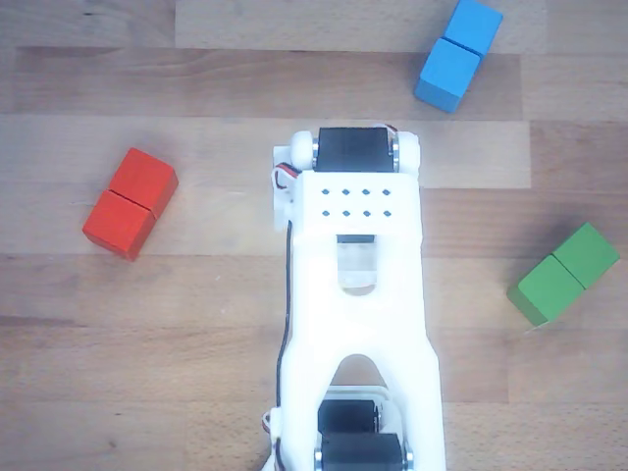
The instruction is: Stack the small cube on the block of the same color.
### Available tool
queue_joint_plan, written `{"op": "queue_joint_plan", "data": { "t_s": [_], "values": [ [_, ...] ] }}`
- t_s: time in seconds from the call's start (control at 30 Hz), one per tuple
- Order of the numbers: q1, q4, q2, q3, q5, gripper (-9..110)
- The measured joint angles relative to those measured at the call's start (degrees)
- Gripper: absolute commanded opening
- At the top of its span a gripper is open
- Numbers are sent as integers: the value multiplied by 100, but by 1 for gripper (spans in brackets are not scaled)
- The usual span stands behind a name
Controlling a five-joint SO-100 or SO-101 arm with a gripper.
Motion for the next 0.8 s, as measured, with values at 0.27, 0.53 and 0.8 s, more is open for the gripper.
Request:
{"op": "queue_joint_plan", "data": {
  "t_s": [0.27, 0.53, 0.8],
  "values": [
    [0, -369, -369, 0, 0, 28],
    [0, -817, -686, 0, 0, 28],
    [0, -1081, -1028, -26, 0, 28]
  ]
}}
